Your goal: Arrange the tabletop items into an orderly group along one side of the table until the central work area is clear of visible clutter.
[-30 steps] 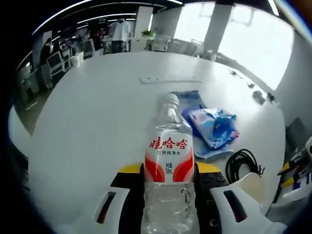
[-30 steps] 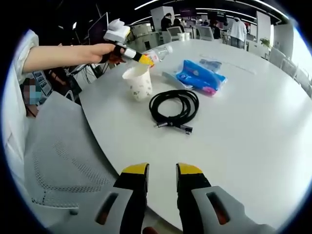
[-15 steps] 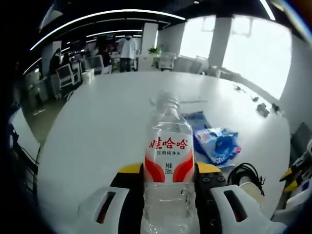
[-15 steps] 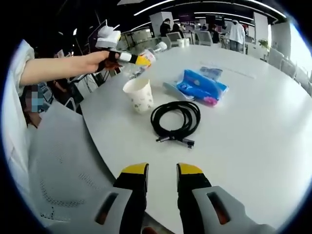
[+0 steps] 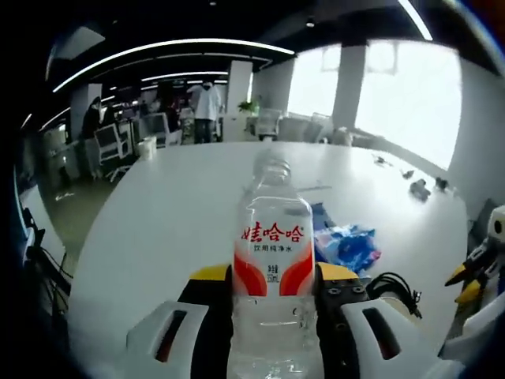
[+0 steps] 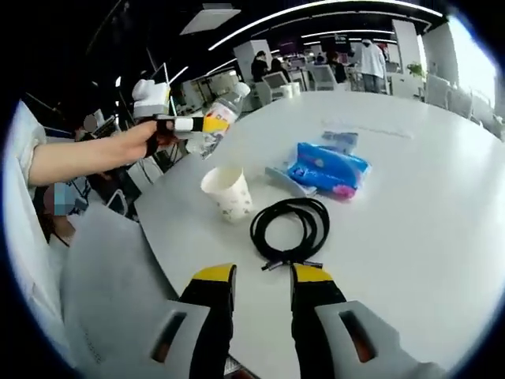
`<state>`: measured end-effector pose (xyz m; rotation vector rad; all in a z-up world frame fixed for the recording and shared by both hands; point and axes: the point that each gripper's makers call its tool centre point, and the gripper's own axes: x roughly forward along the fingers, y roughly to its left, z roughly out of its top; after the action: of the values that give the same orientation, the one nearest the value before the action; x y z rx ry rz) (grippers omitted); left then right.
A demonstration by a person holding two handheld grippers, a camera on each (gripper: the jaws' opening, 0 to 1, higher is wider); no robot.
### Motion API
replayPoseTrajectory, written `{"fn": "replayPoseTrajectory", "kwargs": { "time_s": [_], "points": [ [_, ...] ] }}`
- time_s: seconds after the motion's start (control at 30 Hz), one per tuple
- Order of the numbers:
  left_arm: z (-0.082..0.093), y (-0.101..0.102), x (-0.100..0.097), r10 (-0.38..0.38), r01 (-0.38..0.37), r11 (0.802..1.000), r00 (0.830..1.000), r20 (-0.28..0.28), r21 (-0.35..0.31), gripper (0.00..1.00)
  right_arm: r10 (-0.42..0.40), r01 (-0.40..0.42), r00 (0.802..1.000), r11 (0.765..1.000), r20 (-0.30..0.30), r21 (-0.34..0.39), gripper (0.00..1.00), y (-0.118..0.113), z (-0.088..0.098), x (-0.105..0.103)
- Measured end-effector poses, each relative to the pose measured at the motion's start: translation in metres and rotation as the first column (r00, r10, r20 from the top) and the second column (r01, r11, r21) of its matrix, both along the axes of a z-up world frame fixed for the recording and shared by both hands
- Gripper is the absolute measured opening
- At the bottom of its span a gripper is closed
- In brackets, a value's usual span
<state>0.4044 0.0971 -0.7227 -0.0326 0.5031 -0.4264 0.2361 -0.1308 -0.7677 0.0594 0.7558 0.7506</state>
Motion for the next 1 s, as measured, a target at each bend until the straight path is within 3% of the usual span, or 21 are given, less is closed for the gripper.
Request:
{"fn": "replayPoseTrajectory", "kwargs": {
  "time_s": [0.13, 0.3, 0.5, 0.67, 0.77, 0.9, 1.0],
  "points": [
    [0.007, 0.000, -0.004, 0.003, -0.003, 1.000, 1.000, 0.028, -0.012, 0.36, -0.013, 0.012, 1.000, 0.998, 0.020, 0.057, 0.26, 0.008, 0.015, 0.010],
    [0.014, -0.002, -0.008, -0.002, 0.003, 1.000, 0.998, 0.064, -0.018, 0.36, -0.060, 0.051, 0.997, 0.975, 0.039, 0.214, 0.28, 0.026, 0.044, 0.032],
    [0.018, -0.006, -0.014, -0.024, 0.026, 0.999, 0.996, 0.084, -0.023, 0.36, -0.043, 0.019, 0.996, 0.957, 0.076, 0.288, 0.31, 0.050, 0.071, 0.061],
    [0.021, -0.010, -0.018, -0.040, 0.044, 0.999, 0.995, 0.093, -0.033, 0.36, -0.045, 0.005, 0.995, 0.911, 0.087, 0.412, 0.33, 0.083, 0.106, 0.093],
    [0.023, -0.012, -0.020, -0.047, 0.051, 0.998, 0.994, 0.098, -0.040, 0.36, -0.021, -0.026, 0.994, 0.901, 0.103, 0.433, 0.35, 0.100, 0.119, 0.104],
    [0.023, -0.011, -0.023, -0.044, 0.049, 0.998, 0.993, 0.105, -0.038, 0.36, 0.036, -0.080, 0.993, 0.905, 0.114, 0.418, 0.38, 0.121, 0.123, 0.111],
    [0.024, -0.014, -0.028, -0.051, 0.057, 0.997, 0.992, 0.112, -0.046, 0.36, 0.039, -0.082, 0.994, 0.890, 0.104, 0.448, 0.40, 0.131, 0.128, 0.118]
  ]
}}
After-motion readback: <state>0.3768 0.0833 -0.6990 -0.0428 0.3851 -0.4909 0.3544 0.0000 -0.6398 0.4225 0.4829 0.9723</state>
